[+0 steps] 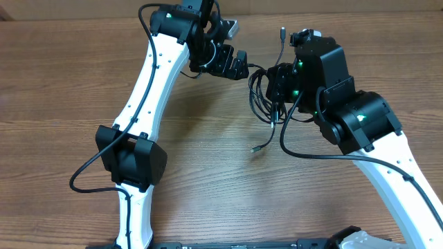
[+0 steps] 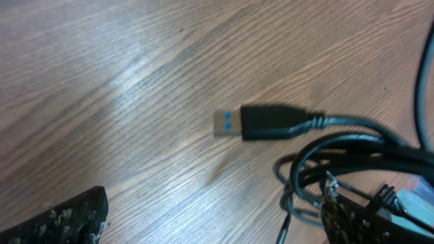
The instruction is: Untangle cables
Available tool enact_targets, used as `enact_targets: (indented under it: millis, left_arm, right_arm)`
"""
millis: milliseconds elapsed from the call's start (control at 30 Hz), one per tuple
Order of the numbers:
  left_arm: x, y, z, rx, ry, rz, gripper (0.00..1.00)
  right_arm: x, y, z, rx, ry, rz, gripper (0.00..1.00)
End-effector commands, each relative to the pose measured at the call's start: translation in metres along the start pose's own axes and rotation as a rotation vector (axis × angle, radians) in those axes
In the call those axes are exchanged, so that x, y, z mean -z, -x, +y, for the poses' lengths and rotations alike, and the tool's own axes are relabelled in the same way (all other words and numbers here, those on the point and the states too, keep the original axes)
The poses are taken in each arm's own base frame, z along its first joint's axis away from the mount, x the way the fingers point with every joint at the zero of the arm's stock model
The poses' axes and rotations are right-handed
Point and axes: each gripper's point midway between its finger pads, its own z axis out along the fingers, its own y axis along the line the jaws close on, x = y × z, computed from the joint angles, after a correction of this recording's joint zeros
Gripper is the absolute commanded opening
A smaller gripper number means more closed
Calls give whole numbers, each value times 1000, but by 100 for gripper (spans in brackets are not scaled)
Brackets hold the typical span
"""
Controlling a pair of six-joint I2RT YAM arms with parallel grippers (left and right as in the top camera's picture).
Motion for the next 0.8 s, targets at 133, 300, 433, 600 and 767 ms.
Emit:
enact_targets:
  millis: [133,300,433,600,767]
  left_arm:
    - [-2,-3,-27,44,-164,8,100]
    - [-4,-10,-50,147,-302,56,100]
    - [-17,-14,-59,247,-374,94,100]
    - [-35,-11,-63,316,-439,101,100]
    - [-58,-6,-71,342,-477,89,99]
  right_arm:
    - [13,15,3,7,10,-60,4]
    - [14,22,-5,-12,-4,-77,4]
    - [14,27,-13,-28,-18,-87,4]
    - [14,31,-18,-38,-27,-100,4]
    - [14,32,-18,-40,-24,-101,4]
